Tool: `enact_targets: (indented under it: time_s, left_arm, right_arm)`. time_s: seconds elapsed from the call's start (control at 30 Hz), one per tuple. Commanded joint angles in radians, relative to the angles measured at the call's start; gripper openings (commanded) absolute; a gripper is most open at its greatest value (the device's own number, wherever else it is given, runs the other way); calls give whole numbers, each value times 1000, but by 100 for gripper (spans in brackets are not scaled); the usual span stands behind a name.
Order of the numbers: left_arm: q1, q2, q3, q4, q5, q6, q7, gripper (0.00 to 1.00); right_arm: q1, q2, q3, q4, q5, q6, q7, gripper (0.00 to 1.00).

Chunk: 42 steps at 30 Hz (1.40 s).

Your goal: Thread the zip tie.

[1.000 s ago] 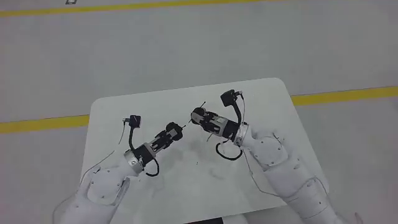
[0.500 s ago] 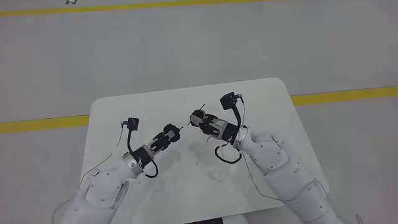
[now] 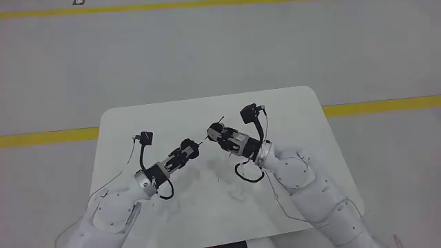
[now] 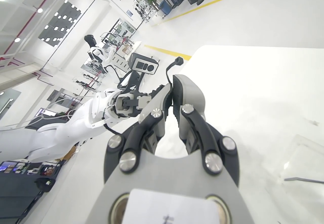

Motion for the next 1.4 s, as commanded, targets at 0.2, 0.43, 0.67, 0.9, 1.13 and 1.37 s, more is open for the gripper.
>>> enact_targets:
  time_s: [0.2,0.43,0.67,0.9,1.13,1.37]
  left_arm:
    - [0,0,0,0,0,0,0,0]
    - [0,0,0,0,0,0,0,0]
    - [0,0,0,0,0,0,0,0]
    - [0,0,0,0,0,0,0,0]
    - [0,0,0,0,0,0,0,0]
    - [0,0,0,0,0,0,0,0]
  right_arm:
    - [0,0,0,0,0,0,1,0]
    - [-1,0,-1,0,-13,2,-7,0]
    - [-1,2,-15,9,-81,0,-29,0]
    - [1,6,-32,3,-92,0,-62,0]
    - [1,13,-50,-5,-100,0,-82,0]
    - [-1,22,-56,-2,-116,0,-101,0]
